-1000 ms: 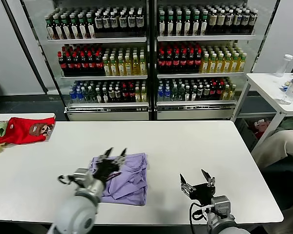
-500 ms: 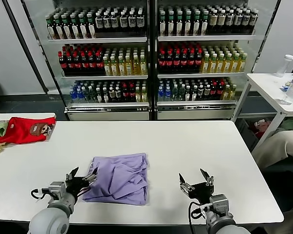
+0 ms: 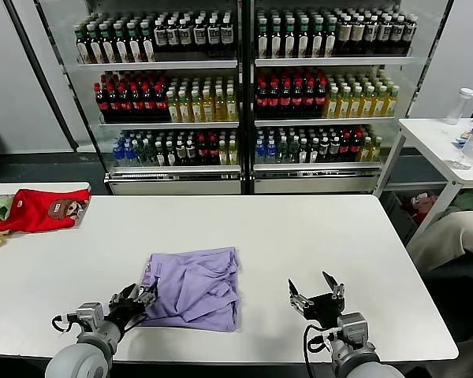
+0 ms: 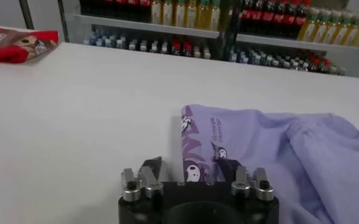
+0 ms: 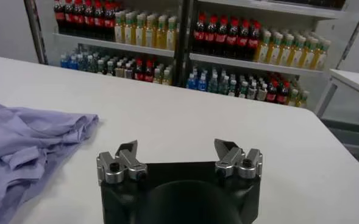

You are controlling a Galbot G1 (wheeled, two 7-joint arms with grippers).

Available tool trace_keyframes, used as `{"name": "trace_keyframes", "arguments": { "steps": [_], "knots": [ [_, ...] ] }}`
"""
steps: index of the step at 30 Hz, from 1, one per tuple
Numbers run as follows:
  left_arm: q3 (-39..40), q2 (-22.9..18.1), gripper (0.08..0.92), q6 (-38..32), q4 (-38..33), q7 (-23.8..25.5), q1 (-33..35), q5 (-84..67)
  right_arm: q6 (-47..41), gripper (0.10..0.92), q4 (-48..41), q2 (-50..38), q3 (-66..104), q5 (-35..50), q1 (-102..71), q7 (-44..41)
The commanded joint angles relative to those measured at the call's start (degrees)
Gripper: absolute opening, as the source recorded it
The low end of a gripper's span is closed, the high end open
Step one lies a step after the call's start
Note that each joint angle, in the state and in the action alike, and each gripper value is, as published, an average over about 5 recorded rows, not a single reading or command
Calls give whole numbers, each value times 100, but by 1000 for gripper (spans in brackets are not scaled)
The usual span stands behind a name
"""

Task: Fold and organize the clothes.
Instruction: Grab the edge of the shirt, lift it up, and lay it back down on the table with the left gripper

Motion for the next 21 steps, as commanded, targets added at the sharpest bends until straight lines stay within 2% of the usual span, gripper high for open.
{"name": "trace_keyframes", "arguments": {
  "steps": [1,8,12,17,21],
  "knots": [
    [-6,-68,577,-11,155,115,21,-291,2,823,-12,13,-13,-12,13,-4],
    [14,-151,369,-40,114,88,8,-204,2,823,-20,15,-37,-37,21,-15],
    [-338,-113,256,-63,-374,-26,175,-61,2,823,0,-9,-23,-40,20,-17],
    [-1807,223,121,171,-1035,98,333,-112,1,823,28,-49,8,-40,13,-18],
    [-3120,771,89,222,-945,496,389,-183,2,823,8,-49,-5,-40,39,-22]
  ]
}}
